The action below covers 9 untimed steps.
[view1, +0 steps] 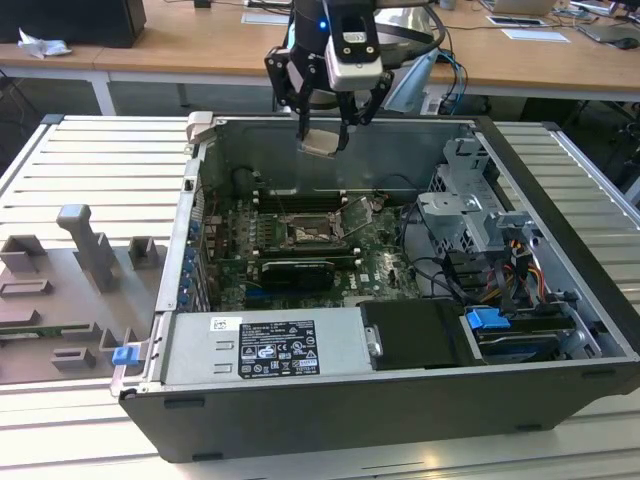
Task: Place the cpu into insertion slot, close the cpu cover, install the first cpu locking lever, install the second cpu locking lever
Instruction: 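Place the cpu into insertion slot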
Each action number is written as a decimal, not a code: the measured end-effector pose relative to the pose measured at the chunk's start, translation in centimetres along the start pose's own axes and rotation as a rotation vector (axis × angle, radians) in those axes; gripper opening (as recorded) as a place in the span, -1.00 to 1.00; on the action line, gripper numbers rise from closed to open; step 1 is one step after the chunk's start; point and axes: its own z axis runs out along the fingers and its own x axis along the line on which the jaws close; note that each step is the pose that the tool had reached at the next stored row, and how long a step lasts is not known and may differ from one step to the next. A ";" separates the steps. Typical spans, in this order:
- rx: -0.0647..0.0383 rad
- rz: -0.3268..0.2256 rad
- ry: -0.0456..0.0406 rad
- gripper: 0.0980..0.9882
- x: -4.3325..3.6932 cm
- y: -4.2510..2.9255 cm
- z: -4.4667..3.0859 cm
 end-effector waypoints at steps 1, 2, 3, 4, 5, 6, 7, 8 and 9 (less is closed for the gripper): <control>0.000 0.015 -0.0013 -0.02 0.00 0.00 0.01; 0.000 0.023 -0.0020 -0.02 0.00 0.00 0.01; -0.001 0.031 -0.0028 -0.02 0.00 0.00 0.01; -0.001 0.043 -0.0039 -0.02 0.00 0.00 0.02; -0.001 0.055 -0.0049 -0.02 0.00 0.00 0.02; -0.001 0.062 -0.0056 -0.02 0.00 0.00 0.02; -0.001 0.069 -0.0062 -0.02 0.00 0.00 0.02; -0.002 0.080 -0.0071 -0.02 0.00 0.00 0.02; -0.002 0.091 -0.0081 -0.02 0.00 0.00 0.03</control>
